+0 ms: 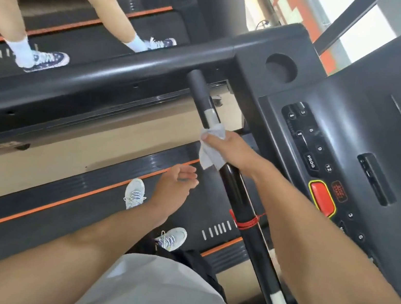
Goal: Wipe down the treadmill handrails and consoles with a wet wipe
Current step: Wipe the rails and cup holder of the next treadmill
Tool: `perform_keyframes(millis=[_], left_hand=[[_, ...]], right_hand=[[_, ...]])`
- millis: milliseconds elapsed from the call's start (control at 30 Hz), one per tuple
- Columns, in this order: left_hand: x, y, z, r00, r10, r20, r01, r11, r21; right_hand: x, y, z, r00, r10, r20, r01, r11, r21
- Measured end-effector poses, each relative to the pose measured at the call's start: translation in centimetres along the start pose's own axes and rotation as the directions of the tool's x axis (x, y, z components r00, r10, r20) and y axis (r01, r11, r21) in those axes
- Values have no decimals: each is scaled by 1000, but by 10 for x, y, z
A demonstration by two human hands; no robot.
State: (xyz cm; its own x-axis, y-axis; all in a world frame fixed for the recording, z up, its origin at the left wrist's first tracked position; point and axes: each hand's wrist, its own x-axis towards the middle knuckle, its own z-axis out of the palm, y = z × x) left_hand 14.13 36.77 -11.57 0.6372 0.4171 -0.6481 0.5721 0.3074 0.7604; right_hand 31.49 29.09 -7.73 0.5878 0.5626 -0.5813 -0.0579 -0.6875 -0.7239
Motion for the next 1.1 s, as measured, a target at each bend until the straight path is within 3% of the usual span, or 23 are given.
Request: perform_keyframes(millis=[67, 100, 167, 233, 267, 300, 400, 467, 600, 700, 867, 933, 1033, 1100], left_hand=[[6, 8, -9, 1000, 3, -1, -3, 1000, -23], [9, 11, -14, 1000, 2, -1, -2, 999, -37], [14, 14, -25, 1000, -14, -2, 14, 998, -57], [18, 15, -36, 999, -31, -8, 31, 997, -77], [20, 16, -42, 999, -39, -9, 38, 996, -80], [23, 18, -47, 999, -46, -7, 46, 996, -78], [33, 28, -64, 999, -51, 11, 51, 997, -54], [40, 38, -75, 999, -43, 22, 43, 999, -30], [62, 56, -97, 998, -24, 63, 22, 1000, 21], [77, 66, -110, 996, -31, 88, 29, 999, 32], [88, 76, -125, 988, -62, 141, 54, 997, 62], [89, 77, -130, 984, -75, 163, 59, 993, 101], [90, 80, -134, 980, -79, 182, 48, 985, 166], [90, 82, -134, 979, -80, 187, 48, 984, 174]], right_hand=[[-7, 5, -4, 990, 107, 91, -112, 992, 52], [-9, 10, -1, 986, 151, 67, -151, 989, -5], [-18, 13, 15, 976, 175, -126, -208, 918, -337], [-19, 5, 35, 940, -33, -340, -251, 608, -754], [-10, -1, 41, 908, -153, -389, -257, 530, -808], [1, -12, 42, 895, -180, -408, -258, 537, -803], [49, -52, 31, 933, -1, -360, -226, 776, -589], [68, -71, 21, 959, -6, -283, -128, 882, -453], [80, -82, 4, 994, 33, -107, -47, 990, -134], [92, -86, 5, 985, 97, -141, -87, 993, 74], [101, -92, 10, 956, 81, -283, -90, 996, -17], [101, -99, 10, 961, 84, -262, -105, 992, -68], [108, -106, 16, 967, 70, -244, -145, 941, -305], [114, -103, 17, 956, 101, -276, -183, 940, -289]])
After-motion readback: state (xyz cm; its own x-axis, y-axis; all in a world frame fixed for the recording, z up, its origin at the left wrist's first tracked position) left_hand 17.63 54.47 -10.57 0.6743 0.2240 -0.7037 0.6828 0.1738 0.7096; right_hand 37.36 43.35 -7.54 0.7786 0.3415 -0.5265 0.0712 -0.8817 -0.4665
